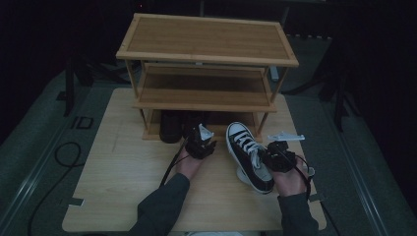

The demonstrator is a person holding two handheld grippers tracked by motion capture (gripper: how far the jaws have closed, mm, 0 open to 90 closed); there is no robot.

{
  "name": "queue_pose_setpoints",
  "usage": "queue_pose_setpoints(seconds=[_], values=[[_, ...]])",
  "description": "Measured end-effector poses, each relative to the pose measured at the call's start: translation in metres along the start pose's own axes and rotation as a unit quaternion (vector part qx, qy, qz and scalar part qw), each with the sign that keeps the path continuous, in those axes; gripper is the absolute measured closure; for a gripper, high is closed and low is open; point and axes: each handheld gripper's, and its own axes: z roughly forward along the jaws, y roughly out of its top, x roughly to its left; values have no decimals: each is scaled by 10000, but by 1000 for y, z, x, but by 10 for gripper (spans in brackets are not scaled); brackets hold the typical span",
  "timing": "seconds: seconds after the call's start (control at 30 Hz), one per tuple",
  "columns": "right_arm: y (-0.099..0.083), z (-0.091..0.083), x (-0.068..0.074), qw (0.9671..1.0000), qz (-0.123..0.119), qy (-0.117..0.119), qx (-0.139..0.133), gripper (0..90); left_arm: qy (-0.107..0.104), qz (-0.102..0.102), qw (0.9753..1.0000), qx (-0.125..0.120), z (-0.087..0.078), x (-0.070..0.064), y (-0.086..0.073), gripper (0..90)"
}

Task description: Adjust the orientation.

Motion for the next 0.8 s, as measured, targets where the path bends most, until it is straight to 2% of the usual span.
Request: queue_pose_setpoints(seconds=[0.1,0.2,0.4,0.53,0.57,0.8], values=[[-1,-1,-2,10000,-7,-15,7,874,161,35,9998,53,10,-1,3,803],[-1,-2,-4,10000,-1,-15,12,874,274,-43,9996,96,21,0,5,894],[-2,-6,-8,10000,14,-19,-1,874,320,-216,9991,158,37,1,9,900],[-2,-8,-10,10000,29,2,0,874,421,-235,9986,209,45,0,11,900],[-2,-8,-11,10000,32,3,-3,874,464,-331,9981,213,49,1,11,900],[0,-15,-17,10000,45,21,-35,874,522,-387,9978,165,55,2,12,900]])
